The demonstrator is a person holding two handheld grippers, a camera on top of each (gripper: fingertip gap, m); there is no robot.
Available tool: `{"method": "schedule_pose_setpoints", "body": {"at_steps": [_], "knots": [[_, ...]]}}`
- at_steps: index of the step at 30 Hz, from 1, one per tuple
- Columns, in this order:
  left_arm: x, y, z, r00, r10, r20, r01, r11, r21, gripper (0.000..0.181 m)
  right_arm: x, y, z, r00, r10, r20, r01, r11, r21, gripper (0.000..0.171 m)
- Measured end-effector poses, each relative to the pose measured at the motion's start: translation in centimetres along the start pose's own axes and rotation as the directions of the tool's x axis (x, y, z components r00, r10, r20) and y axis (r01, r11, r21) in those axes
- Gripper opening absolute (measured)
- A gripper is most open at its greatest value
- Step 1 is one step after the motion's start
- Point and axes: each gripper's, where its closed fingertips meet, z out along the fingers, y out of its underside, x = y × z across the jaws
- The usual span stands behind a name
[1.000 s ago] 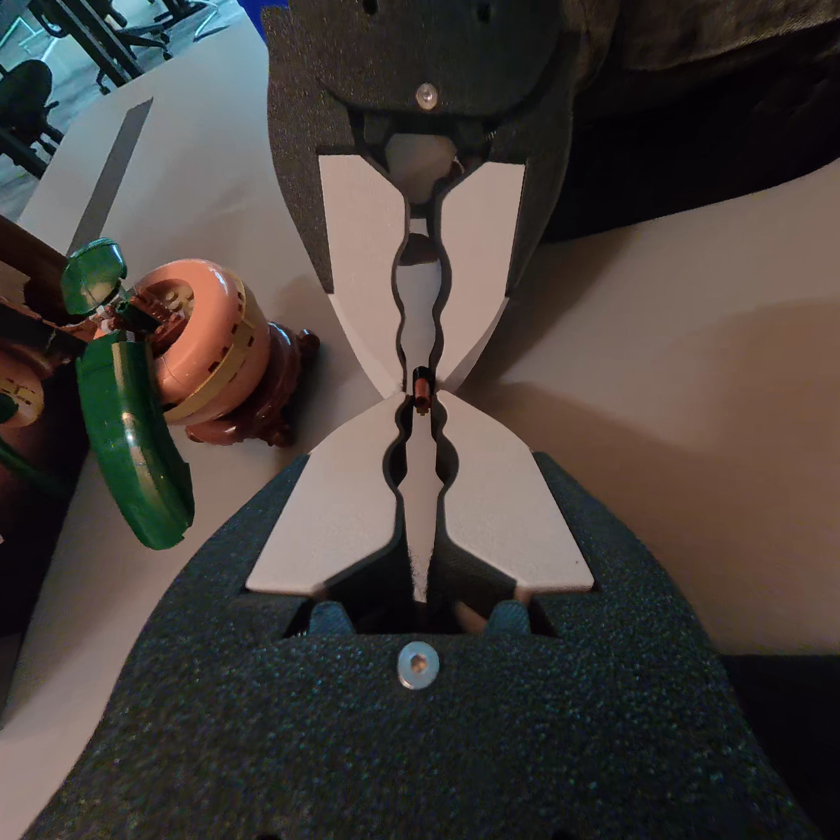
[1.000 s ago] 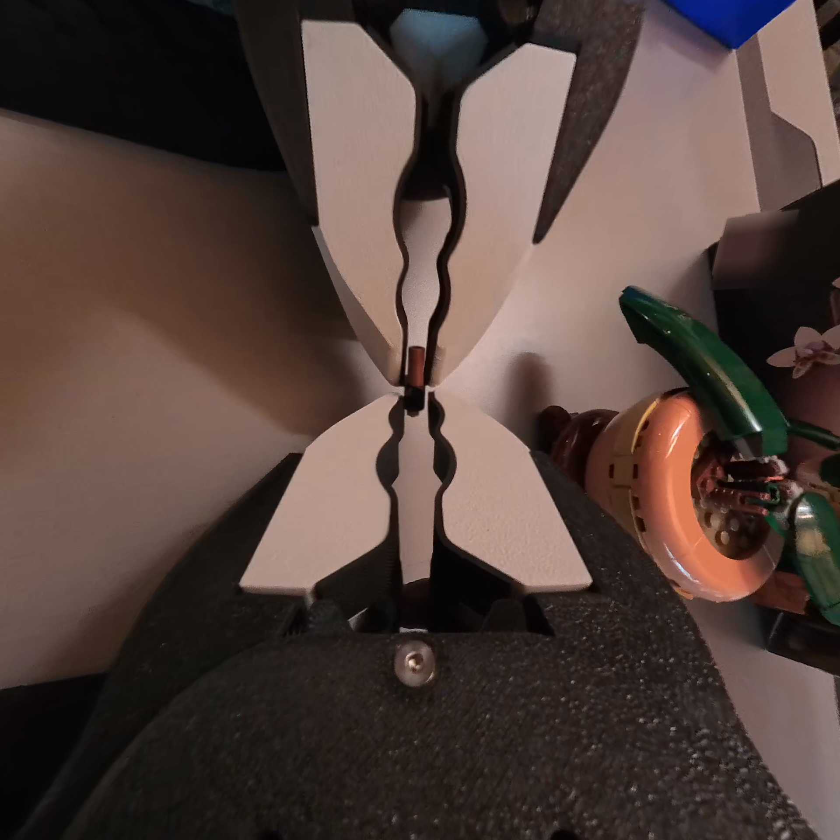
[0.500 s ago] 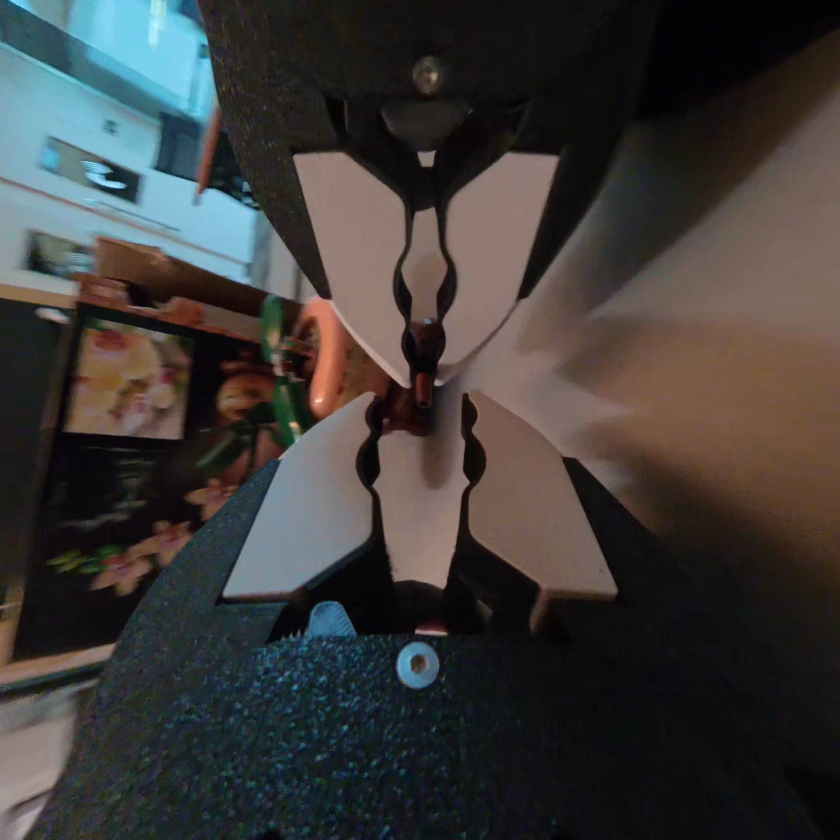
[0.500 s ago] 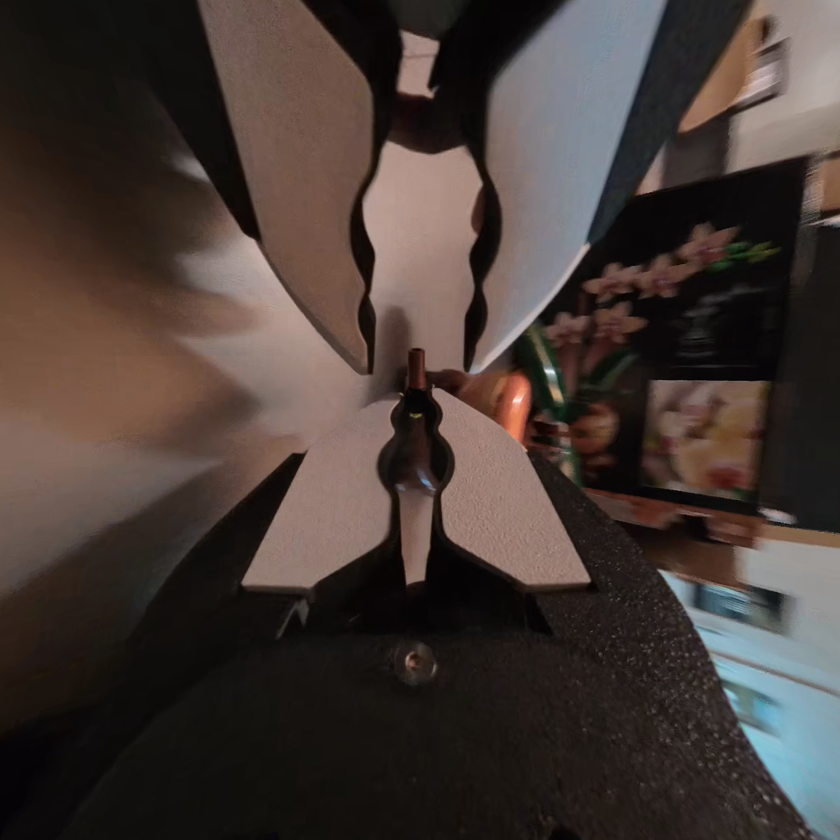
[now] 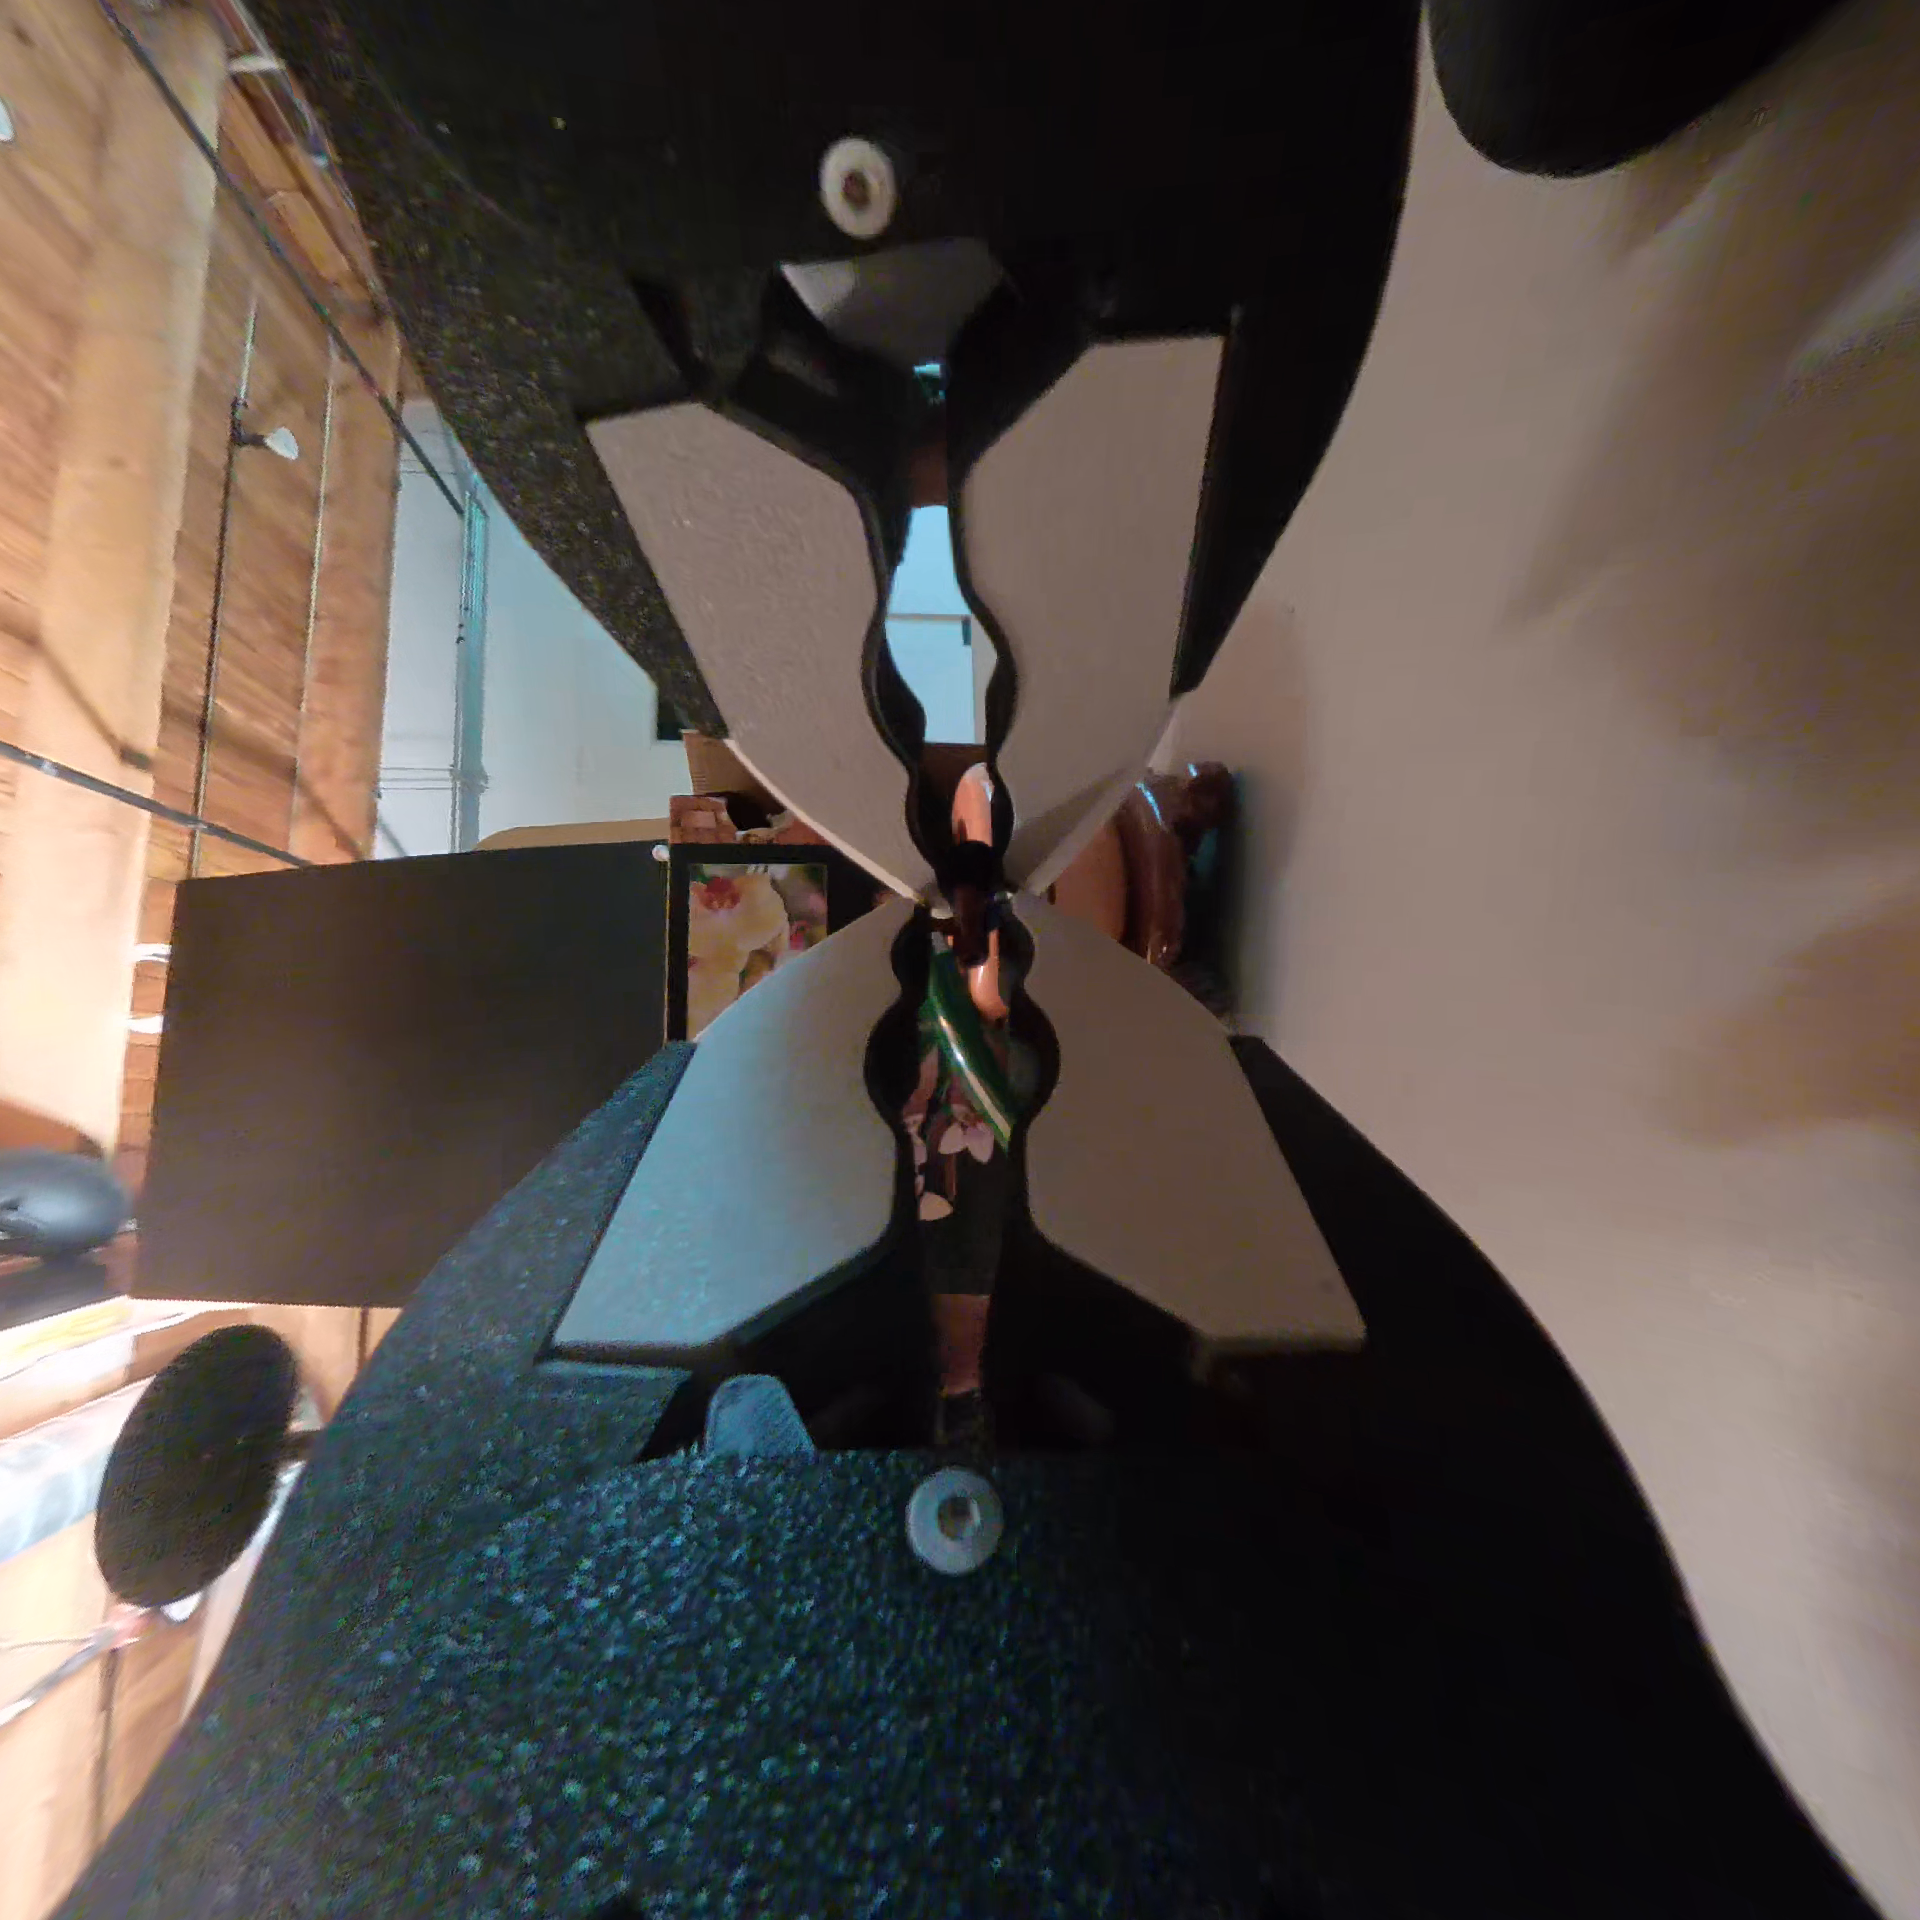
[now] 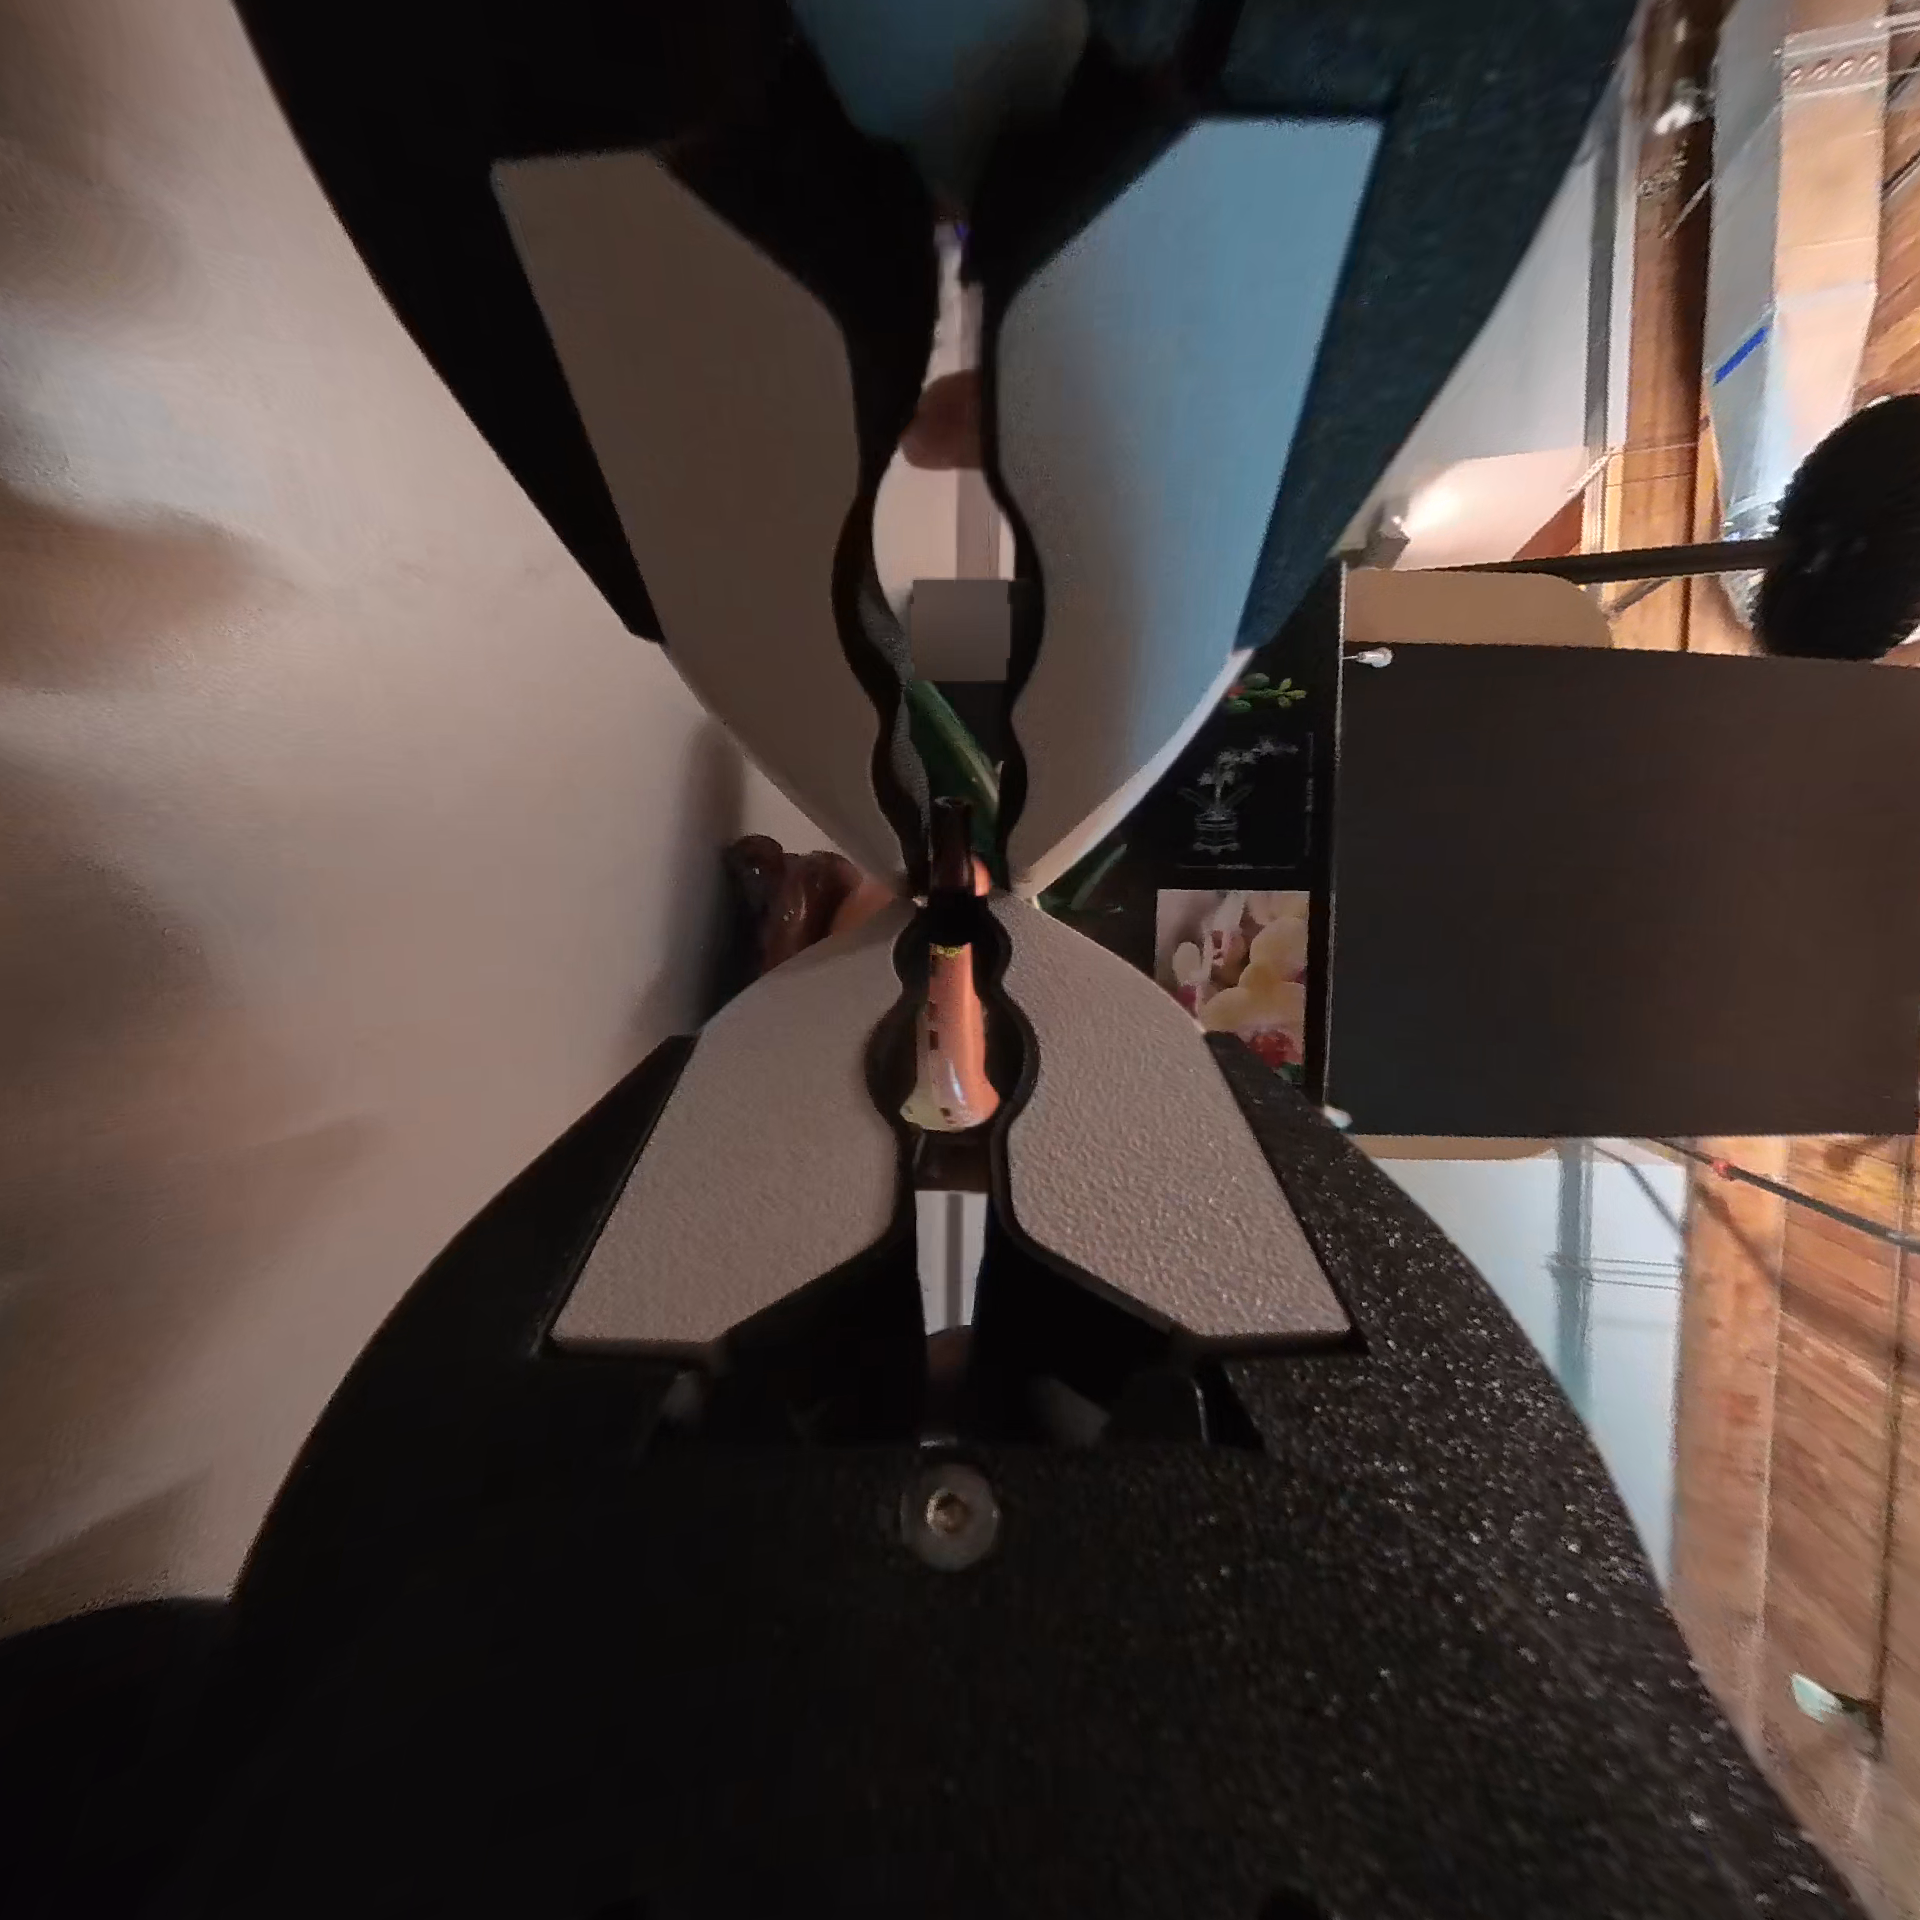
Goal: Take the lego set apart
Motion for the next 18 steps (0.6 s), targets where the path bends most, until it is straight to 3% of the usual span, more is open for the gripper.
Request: {"method": "schedule_pose_setpoints", "body": {"at_steps": [3, 10, 18], "knots": [[0.3, 0.3, 0.1, 0.999, -0.032, -0.023, 0.031, 0.999, -0.023, 0.008, -0.3, -0.2, -0.1, 0.997, 0.068, 0.031, -0.069, 0.997, 0.024, 0.006], [0.9, 0.1, -0.5, 0.991, -0.100, -0.091, 0.102, 0.995, 0.011, 0.005, -1.0, -0.5, -0.4, 0.995, 0.058, 0.076, -0.062, 0.996, 0.062, 0.007], [0.6, 0.3, -1.0, 0.987, -0.137, -0.081, 0.142, 0.989, 0.051, 0.003, -0.6, -0.6, -0.5, 0.995, 0.071, 0.070, -0.076, 0.994, 0.077, 0.007]]}}
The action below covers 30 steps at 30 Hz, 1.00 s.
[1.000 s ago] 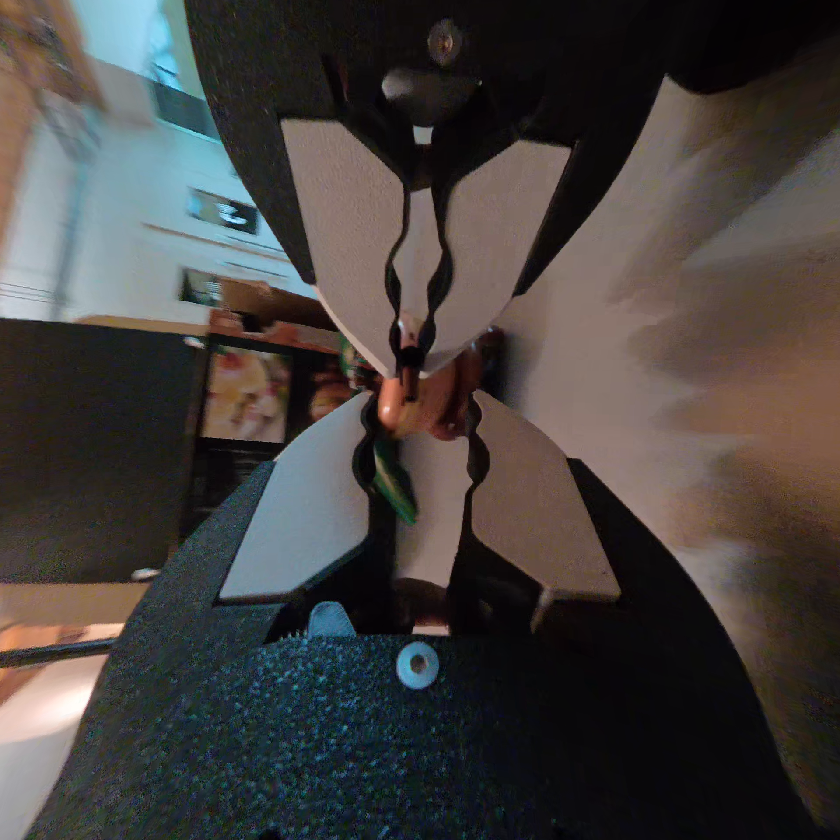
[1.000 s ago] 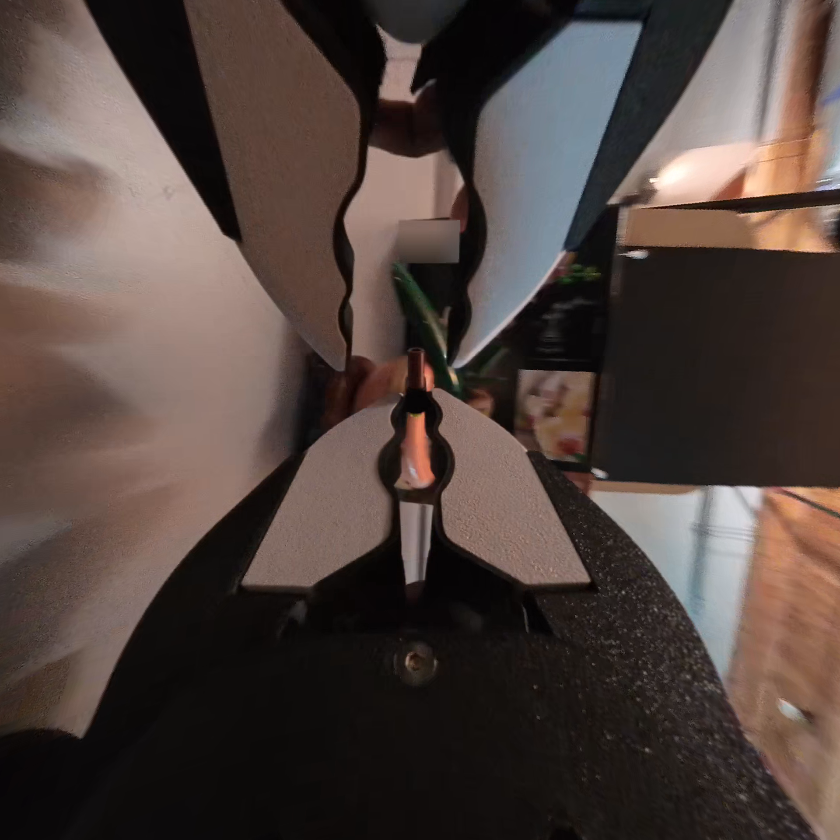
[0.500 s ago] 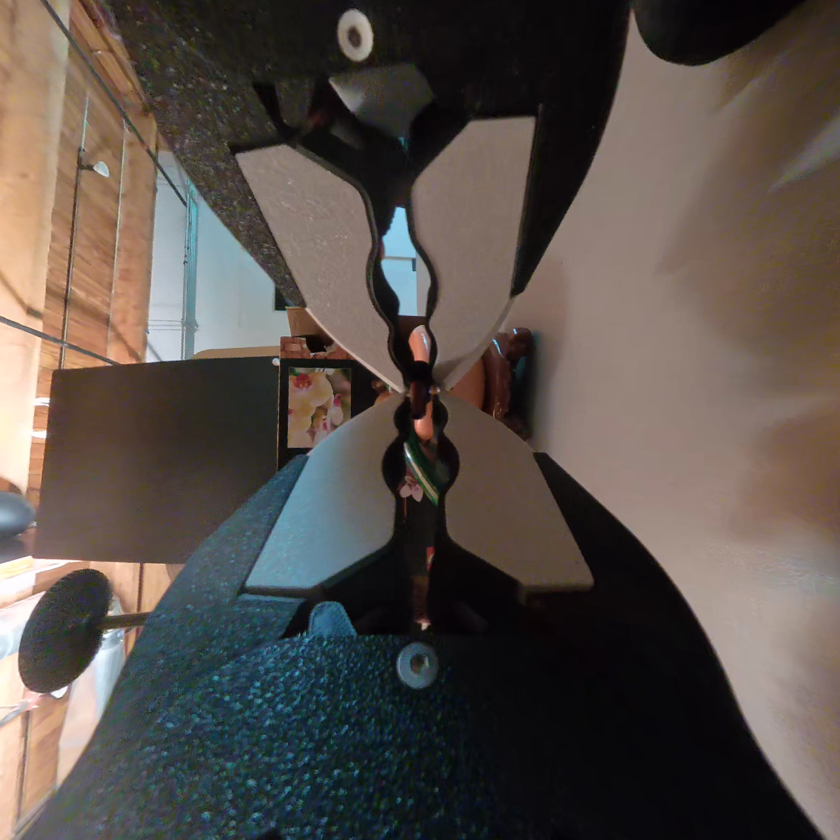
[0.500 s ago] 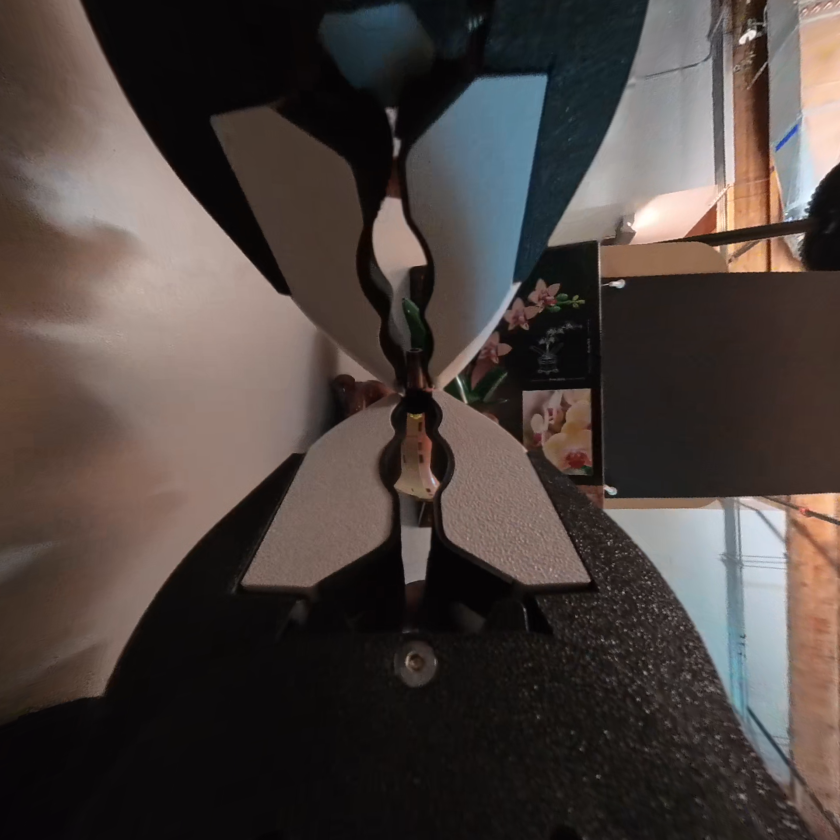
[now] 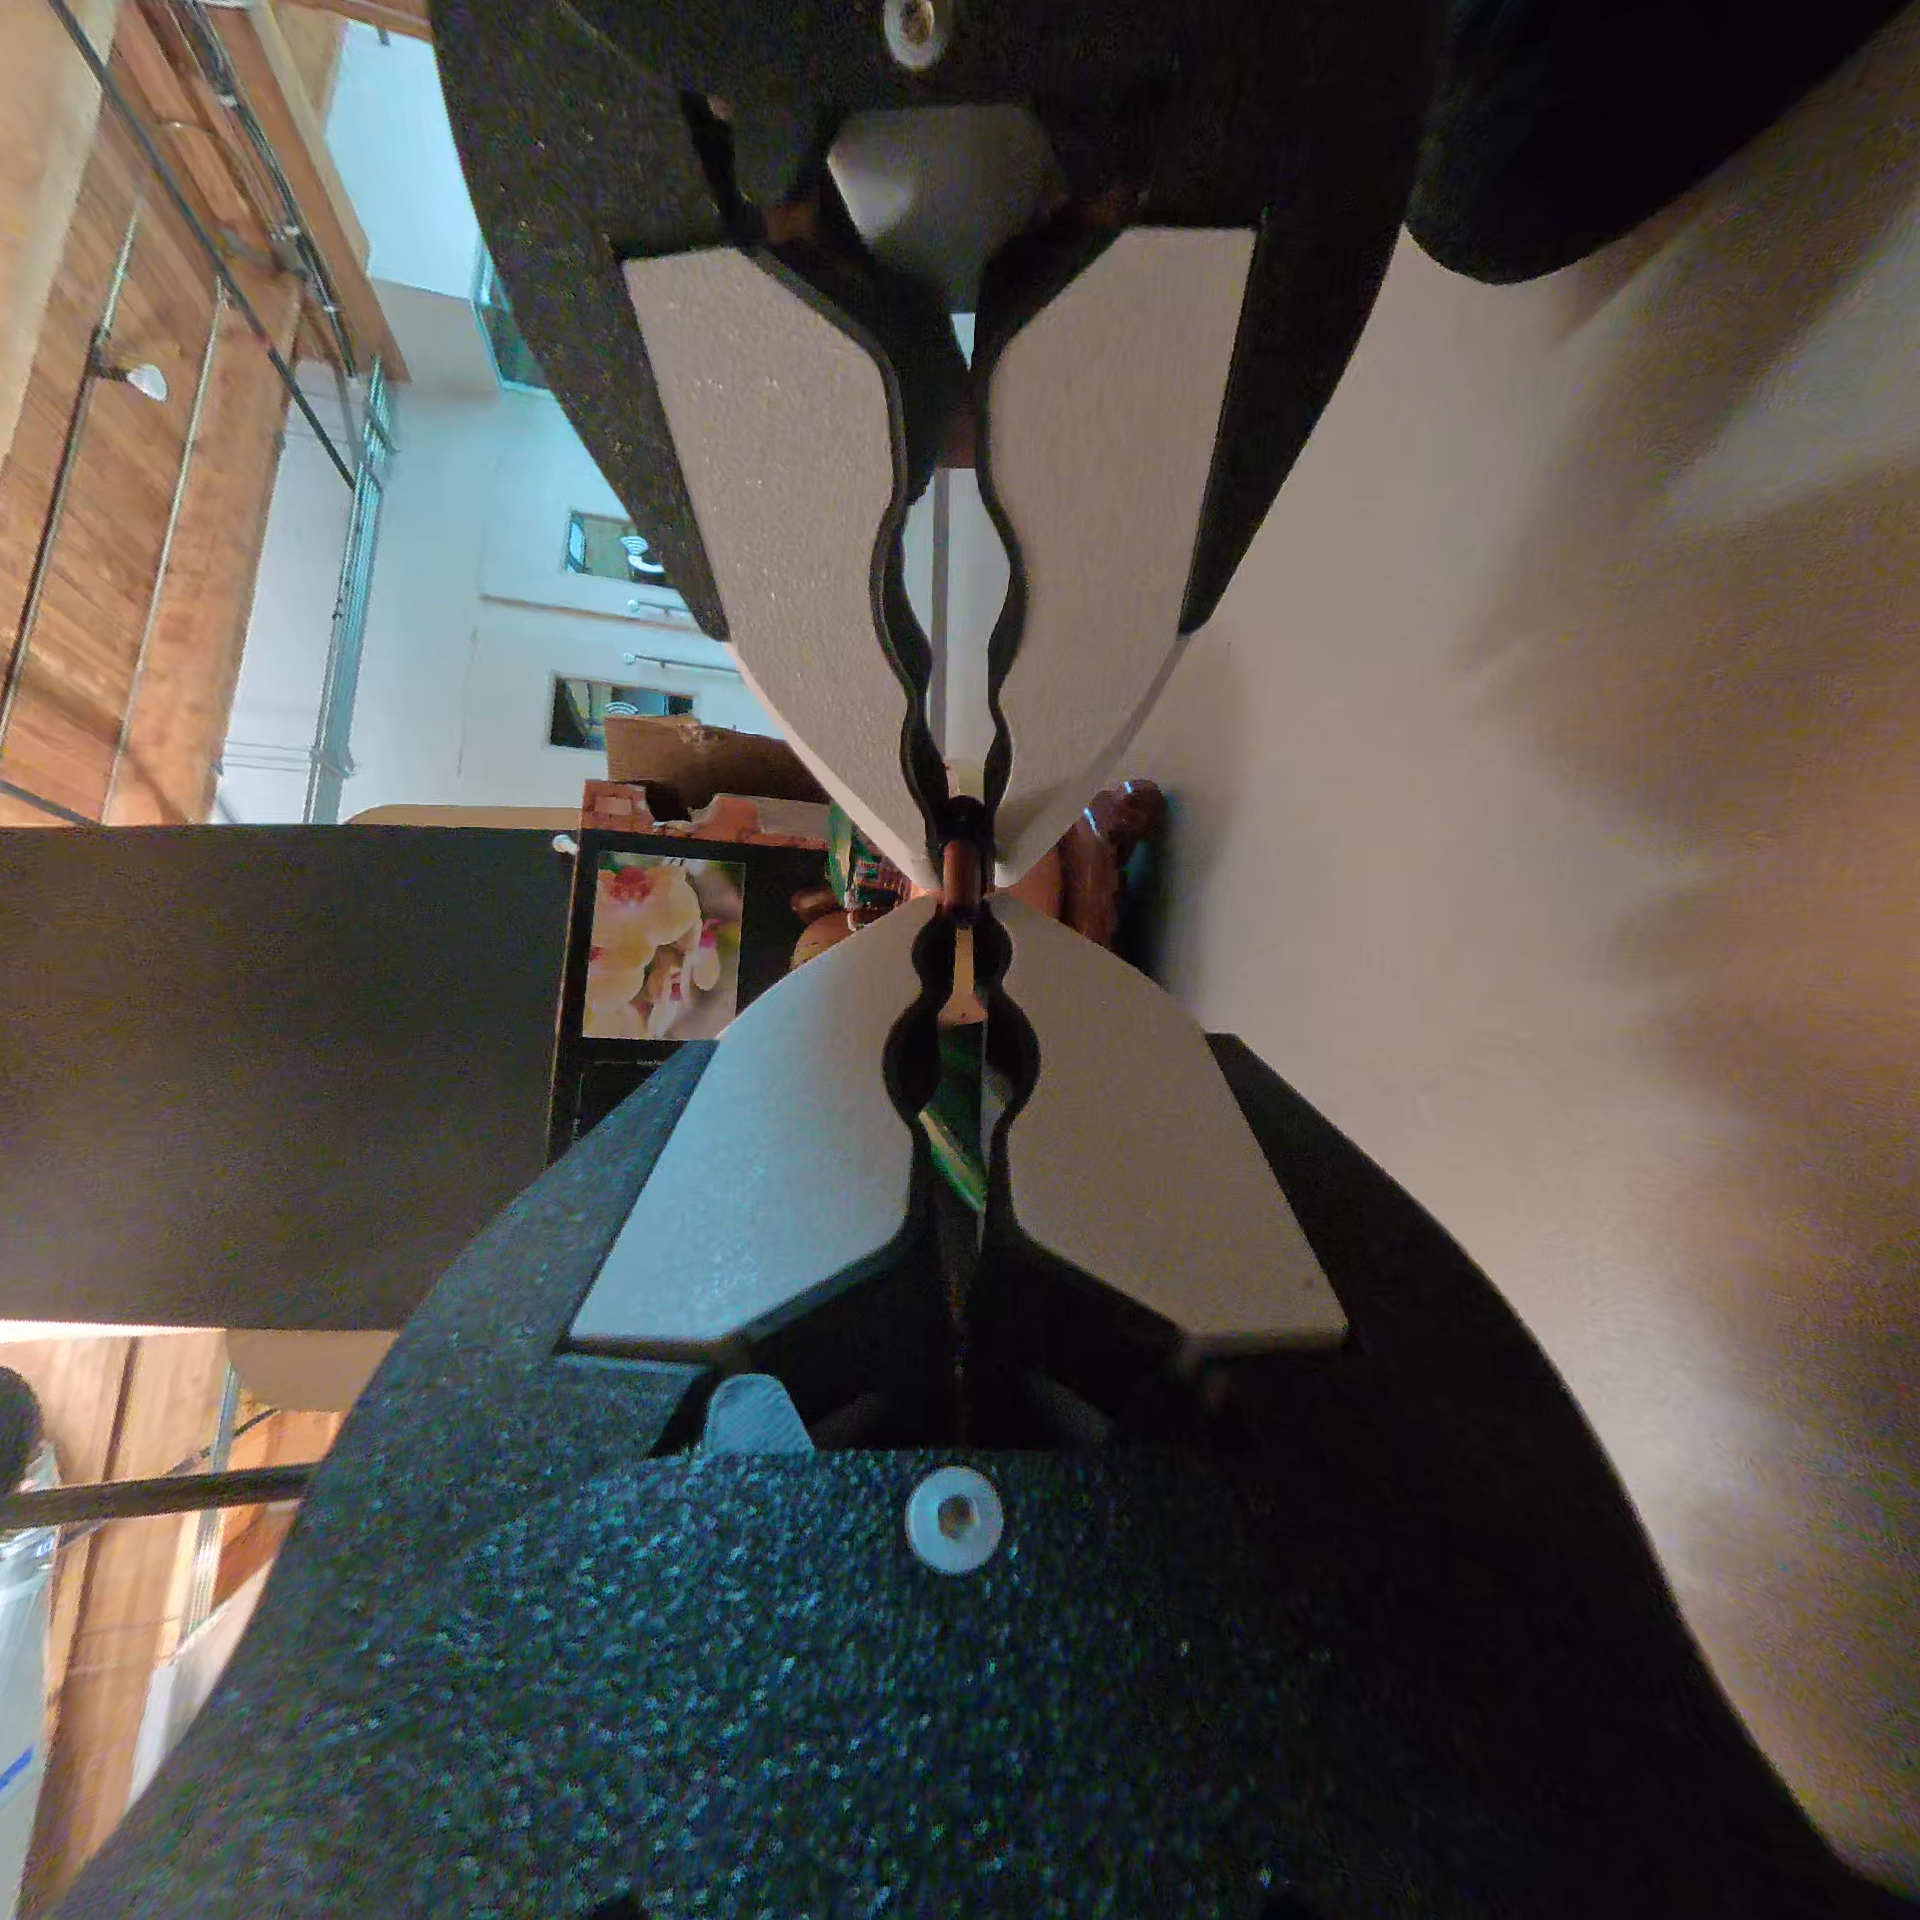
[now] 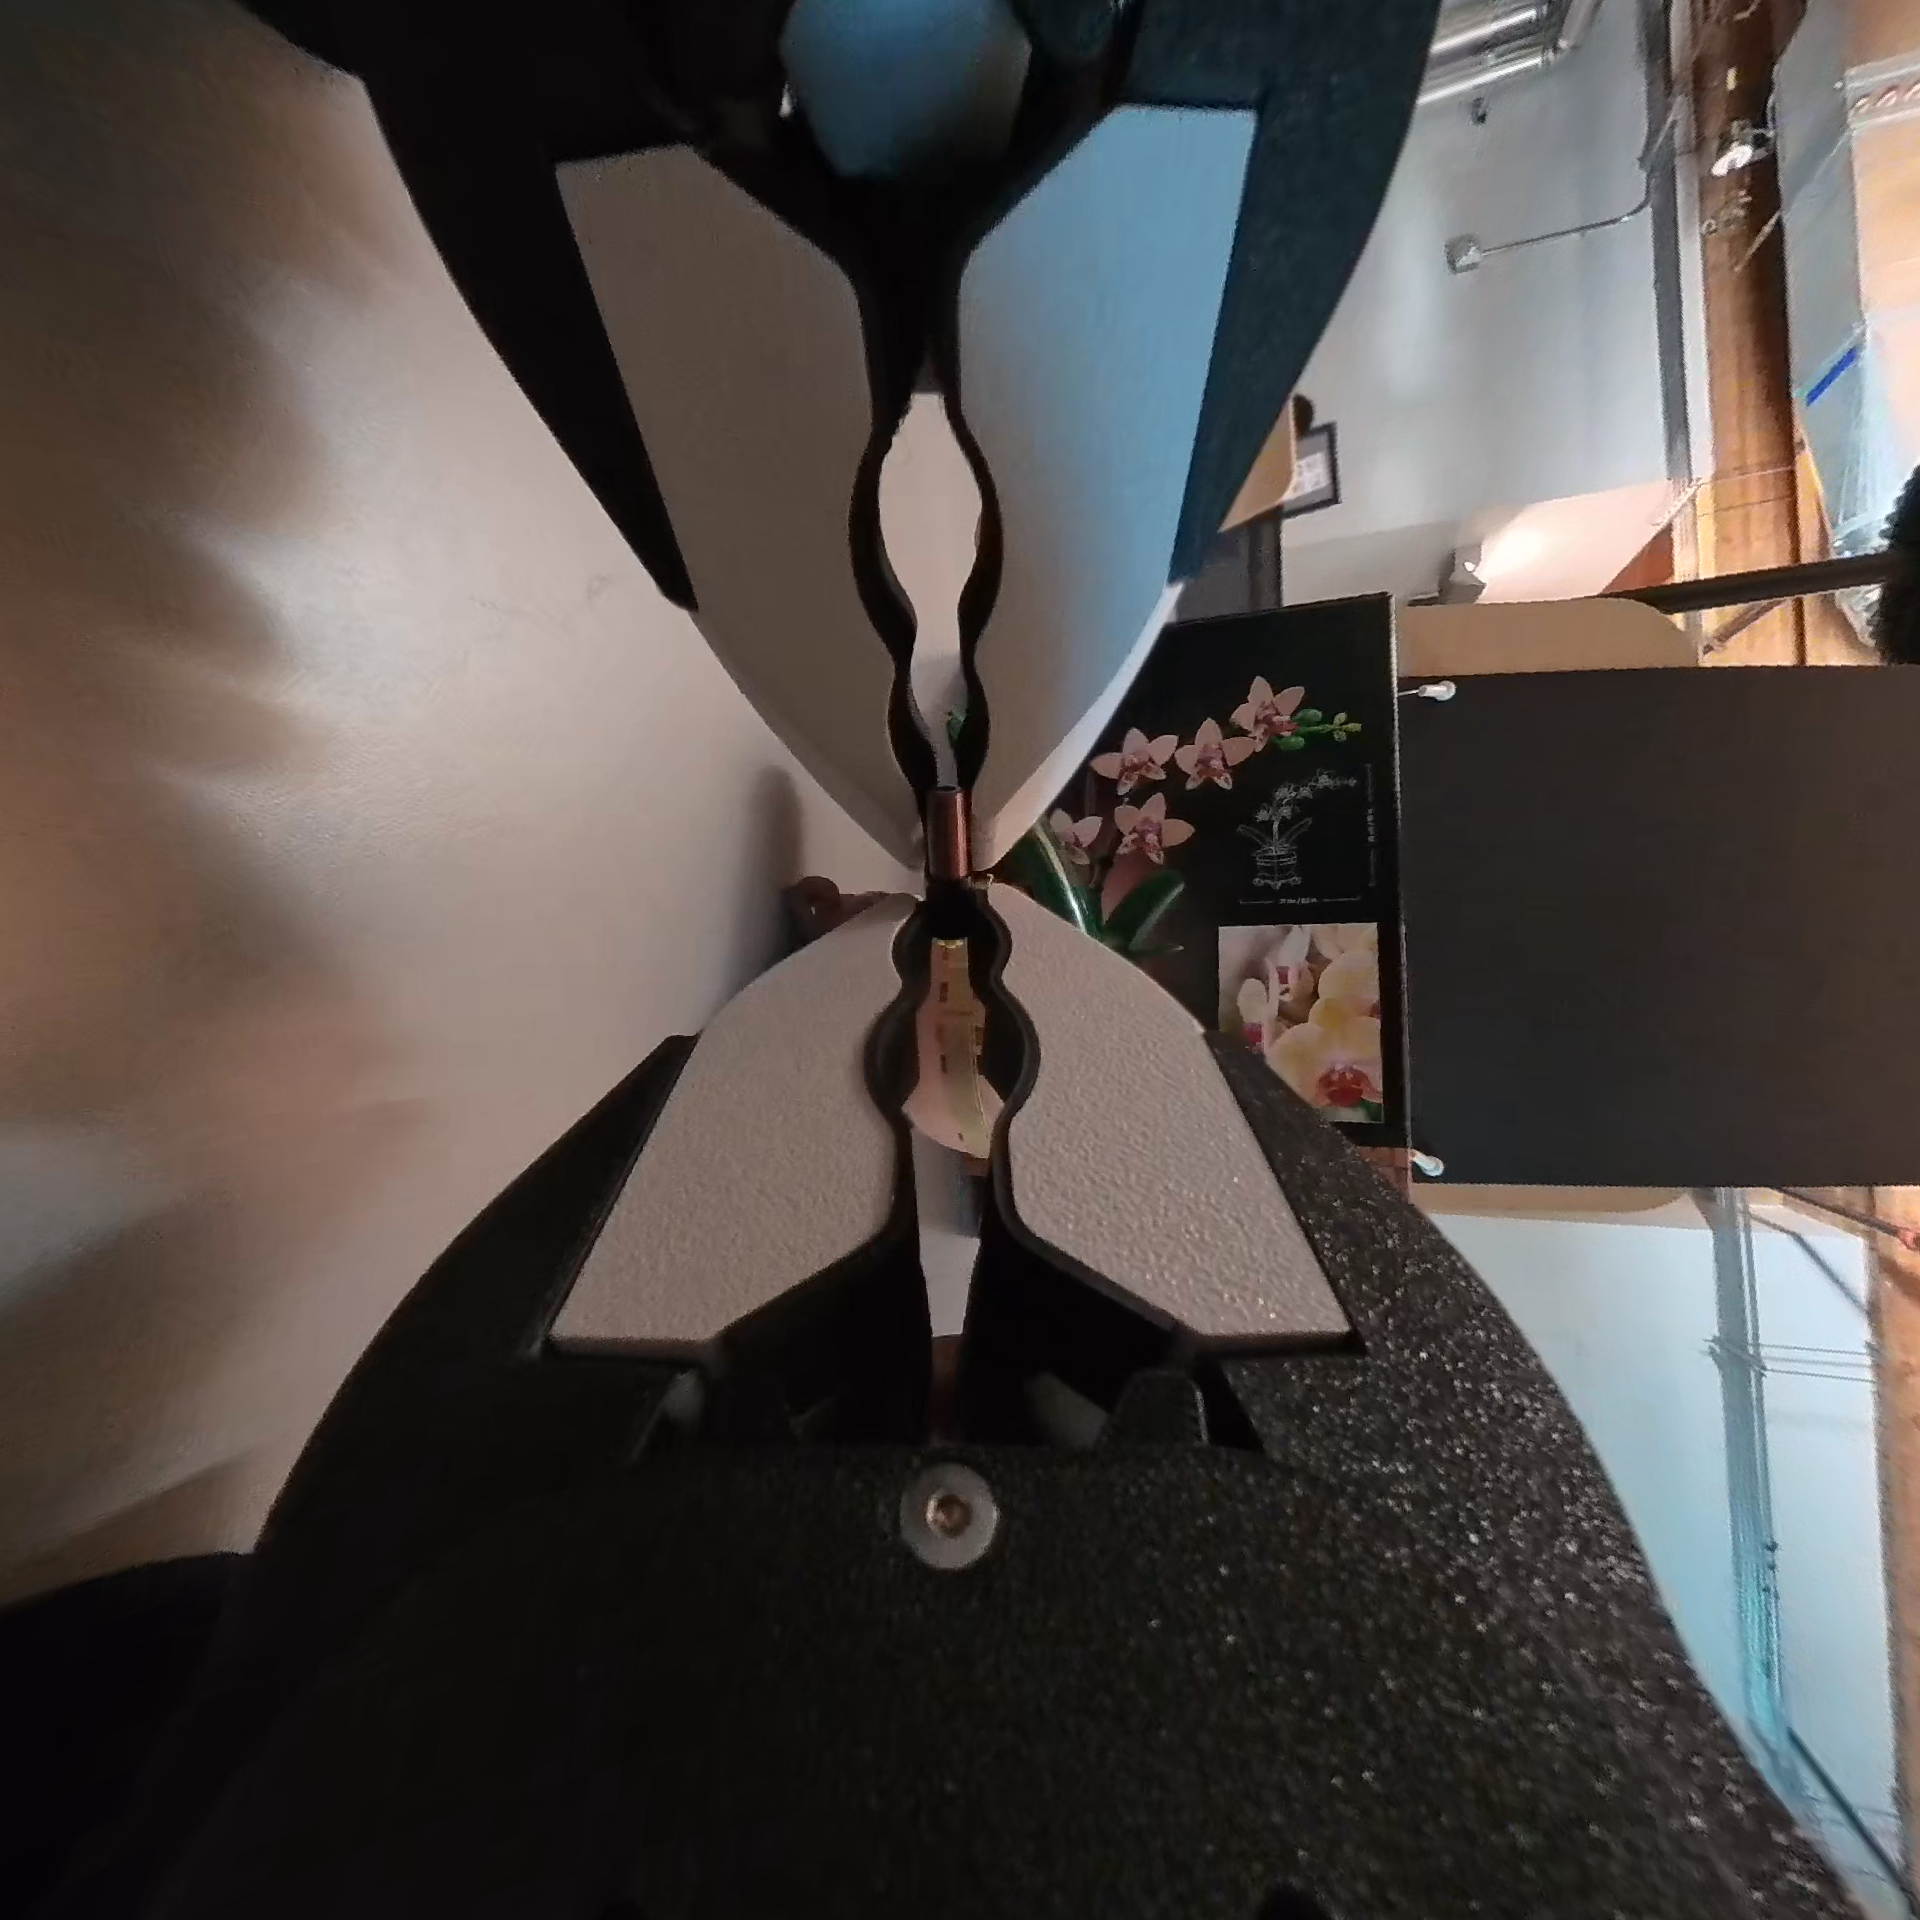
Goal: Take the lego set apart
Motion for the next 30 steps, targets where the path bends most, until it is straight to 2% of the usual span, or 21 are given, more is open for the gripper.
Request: {"method": "schedule_pose_setpoints", "body": {"at_steps": [3, 7, 10, 11, 12, 13, 14, 15, 17, 18, 20, 23, 27, 30], "knots": [[0.3, -0.3, -0.1, 0.998, -0.062, -0.027, 0.064, 0.997, 0.045, 0.003, -0.2, -0.1, -0.1, 1.000, 0.010, 0.009, -0.010, 1.000, 0.016, 0.007], [-0.1, -0.7, -0.6, 0.972, -0.220, -0.079, 0.228, 0.966, 0.122, 0.003, 0.2, -0.5, -0.5, 0.996, 0.082, 0.023, -0.083, 0.994, 0.064, 0.007], [-0.3, -0.3, -0.8, 0.973, -0.225, -0.059, 0.231, 0.965, 0.126, 0.002, 0.1, -0.3, -0.5, 0.996, 0.082, 0.029, -0.084, 0.995, 0.048, 0.006], [-1.6, 0.6, -1.4, 0.969, -0.246, 0.008, 0.244, 0.962, 0.125, 0.000, -0.1, 2.5, -0.2, 0.998, 0.054, 0.031, -0.051, 0.994, -0.098, 0.006], [-3.4, 1.8, -2.4, 0.940, -0.336, 0.063, 0.323, 0.934, 0.151, 0.000, -0.5, 5.8, -0.4, 0.998, 0.054, 0.042, -0.044, 0.978, -0.202, 0.007], [-4.6, 3.0, -3.2, 0.900, -0.427, 0.083, 0.410, 0.896, 0.171, 0.000, -0.3, 6.4, -1.0, 0.989, 0.142, 0.032, -0.136, 0.979, -0.149, 0.006], [-4.7, 3.2, -3.2, 0.902, -0.423, 0.080, 0.407, 0.898, 0.166, 0.000, 1.2, 5.1, -1.6, 0.972, 0.234, -0.011, -0.234, 0.971, -0.044, 0.006], [-3.7, 2.6, -2.6, 0.930, -0.366, 0.038, 0.357, 0.922, 0.148, 0.000, 2.3, 3.6, -1.7, 0.963, 0.267, -0.034, -0.266, 0.964, 0.021, 0.006], [-0.9, 0.5, -1.2, 0.959, -0.274, -0.069, 0.281, 0.952, 0.125, 0.000, 1.5, 2.7, -0.8, 0.983, 0.181, -0.012, -0.181, 0.983, -0.015, 0.007], [-0.4, -0.2, -0.8, 0.967, -0.242, -0.079, 0.251, 0.960, 0.124, 0.009, 0.8, 2.8, -0.5, 0.993, 0.118, -0.003, -0.118, 0.992, -0.046, 0.007], [-0.3, -0.9, -0.7, 0.961, -0.265, -0.079, 0.274, 0.952, 0.139, 0.021, -0.2, 2.5, -0.5, 0.992, 0.121, 0.032, -0.120, 0.992, -0.026, 0.007], [0.1, -0.7, -0.5, 0.951, -0.292, -0.107, 0.304, 0.944, 0.130, 0.019, 0.1, 1.8, -0.5, 0.988, 0.151, 0.032, -0.151, 0.988, -0.001, 0.007], [1.3, -1.8, -0.2, 0.965, -0.224, -0.136, 0.242, 0.960, 0.139, 0.023, -1.2, 1.2, 0.0, 0.991, 0.101, 0.084, -0.101, 0.995, -0.014, 0.007], [1.5, -1.8, 0.1, 0.978, -0.172, -0.115, 0.185, 0.976, 0.115, 0.014, -1.5, 1.2, 0.1, 0.991, 0.097, 0.094, -0.095, 0.995, -0.022, 0.006]]}}
